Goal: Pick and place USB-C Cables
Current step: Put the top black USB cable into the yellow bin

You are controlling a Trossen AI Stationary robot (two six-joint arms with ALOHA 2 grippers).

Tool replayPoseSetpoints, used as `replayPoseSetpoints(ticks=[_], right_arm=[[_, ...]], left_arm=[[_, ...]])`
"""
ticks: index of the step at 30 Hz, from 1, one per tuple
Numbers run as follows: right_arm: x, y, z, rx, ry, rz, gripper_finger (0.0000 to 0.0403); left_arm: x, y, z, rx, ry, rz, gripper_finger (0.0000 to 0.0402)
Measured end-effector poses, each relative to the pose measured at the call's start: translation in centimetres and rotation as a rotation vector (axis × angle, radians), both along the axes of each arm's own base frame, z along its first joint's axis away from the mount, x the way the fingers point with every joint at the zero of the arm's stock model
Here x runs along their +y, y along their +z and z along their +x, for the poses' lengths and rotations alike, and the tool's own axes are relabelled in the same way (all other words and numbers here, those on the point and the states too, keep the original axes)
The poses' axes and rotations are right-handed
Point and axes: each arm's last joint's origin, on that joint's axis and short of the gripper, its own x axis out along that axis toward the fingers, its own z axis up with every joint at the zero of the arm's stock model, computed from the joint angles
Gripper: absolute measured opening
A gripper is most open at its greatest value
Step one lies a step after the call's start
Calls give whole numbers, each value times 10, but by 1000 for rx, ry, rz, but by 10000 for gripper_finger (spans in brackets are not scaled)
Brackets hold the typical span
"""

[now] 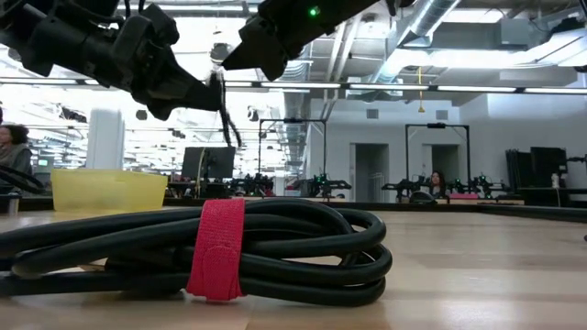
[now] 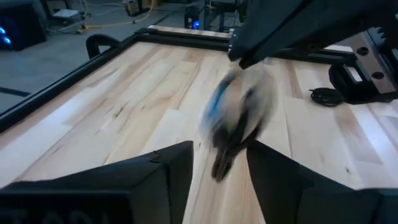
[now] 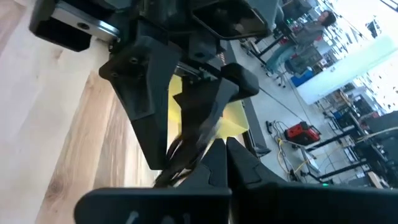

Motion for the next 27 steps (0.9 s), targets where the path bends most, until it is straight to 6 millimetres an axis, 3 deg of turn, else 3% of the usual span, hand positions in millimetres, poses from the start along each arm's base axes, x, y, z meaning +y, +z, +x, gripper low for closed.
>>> replayPoseSetpoints(ticks=[9, 13, 16, 20, 27], right_arm=[[-2, 0, 0, -7, -33, 13, 1], [-16, -7, -1, -1, -106, 133, 7], [-37, -18, 0, 6, -140, 379, 26], [-59, -40, 7, 63, -50, 693, 69], [-71, -94, 25, 181, -23, 820, 167]], left_arm=[[0, 0, 0, 3, -17, 30, 38], [2, 1, 0, -7, 84, 24, 18], [5, 2, -2, -15, 172, 31, 27], [5, 7, -4, -42, 179, 35, 64], [6, 21, -14, -93, 140, 57, 151]])
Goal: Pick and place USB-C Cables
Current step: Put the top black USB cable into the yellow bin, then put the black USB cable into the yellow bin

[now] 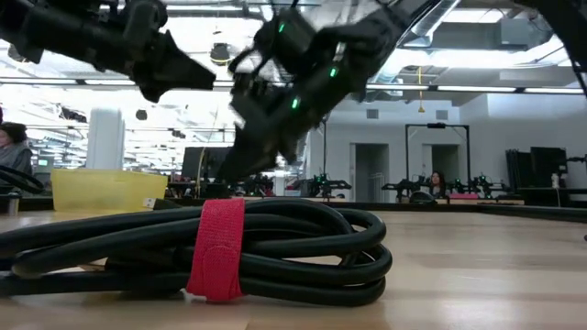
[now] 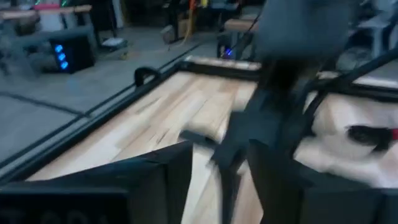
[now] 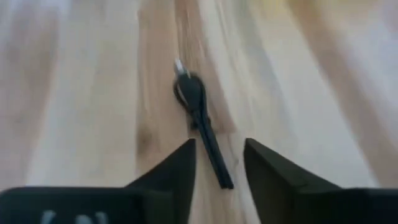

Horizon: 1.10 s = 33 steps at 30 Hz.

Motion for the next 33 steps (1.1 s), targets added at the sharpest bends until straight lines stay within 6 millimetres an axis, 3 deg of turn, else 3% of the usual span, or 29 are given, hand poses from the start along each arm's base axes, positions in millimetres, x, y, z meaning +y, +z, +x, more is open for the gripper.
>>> replayPoseSetpoints(ticks=[4, 8, 11, 14, 17, 19, 24, 33], right_arm=[[4, -26, 10, 51, 22, 14, 210], [8, -37, 17, 74, 20, 8, 221], [9, -39, 19, 82, -9, 2, 199], [9, -37, 17, 96, -16, -7, 142], [9, -28, 11, 139, 8, -34, 55], [12, -17, 7, 159, 42, -64, 21], [26, 22, 0, 110, 160, -210, 33], [63, 57, -15, 100, 363, -452, 16]], left_arm=[[1, 0, -6, 45, -13, 28, 181], [1, -2, -10, 81, -6, 36, 187], [1, -4, -11, 107, -5, 40, 185], [1, -5, -11, 121, -6, 41, 179], [1, -8, -12, 152, -28, 37, 174], [0, -9, -12, 164, -55, 28, 174], [-2, -9, -11, 148, -123, -16, 174], [-6, -8, -9, 120, -269, -128, 174]])
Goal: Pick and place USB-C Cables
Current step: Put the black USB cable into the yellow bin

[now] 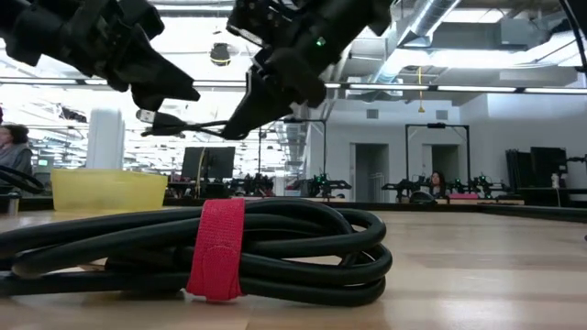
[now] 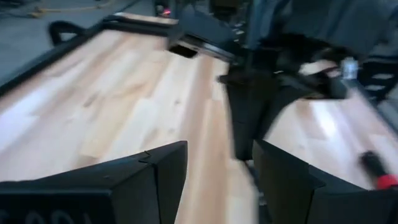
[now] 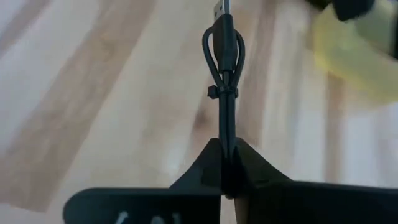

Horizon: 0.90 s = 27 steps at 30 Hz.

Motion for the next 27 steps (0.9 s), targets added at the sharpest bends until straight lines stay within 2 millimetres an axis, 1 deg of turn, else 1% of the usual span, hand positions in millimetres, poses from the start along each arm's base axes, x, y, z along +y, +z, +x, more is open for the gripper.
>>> replayPoseSetpoints(ticks=[3, 7, 10, 13, 18, 23, 27], right_arm=[[7, 1, -2, 2, 4, -144, 23], [18, 2, -5, 22, 66, -335, 23], [26, 2, -6, 38, 148, -414, 19], [31, 2, -7, 47, 182, -494, 21], [38, 3, -10, 84, 225, -664, 25], [42, 4, -11, 105, 247, -755, 23], [45, 4, -12, 110, 241, -771, 28]], left_arm=[[0, -1, 4, -7, -56, -51, 174], [-3, -13, 14, 52, -150, -100, 174], [-3, -17, 25, 95, -140, -93, 174], [-2, -18, 35, 121, -132, -94, 174], [-3, -23, 51, 172, -210, -132, 174], [-6, -29, 63, 220, -257, -149, 171], [-6, -27, 69, 226, -274, -111, 148]])
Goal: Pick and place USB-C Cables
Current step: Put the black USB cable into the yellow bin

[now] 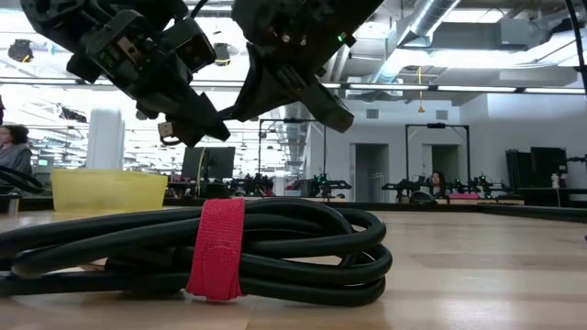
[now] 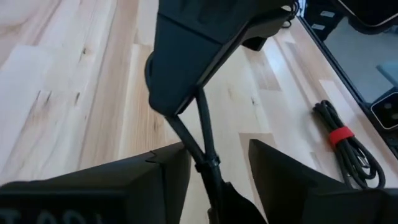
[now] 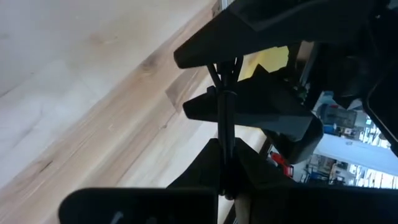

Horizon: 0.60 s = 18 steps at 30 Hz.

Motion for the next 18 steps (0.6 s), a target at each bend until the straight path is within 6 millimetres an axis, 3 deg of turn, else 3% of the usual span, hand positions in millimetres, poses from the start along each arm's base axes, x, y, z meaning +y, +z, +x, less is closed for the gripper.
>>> replayPoseSetpoints(ticks=[8, 18], right_arm=[[1, 0, -2, 15, 2, -7, 28], [-3, 0, -1, -35, -75, 74, 39]], left_arm=[[2, 2, 0, -3, 23, 9, 72], [10, 3, 0, -3, 63, 8, 35]])
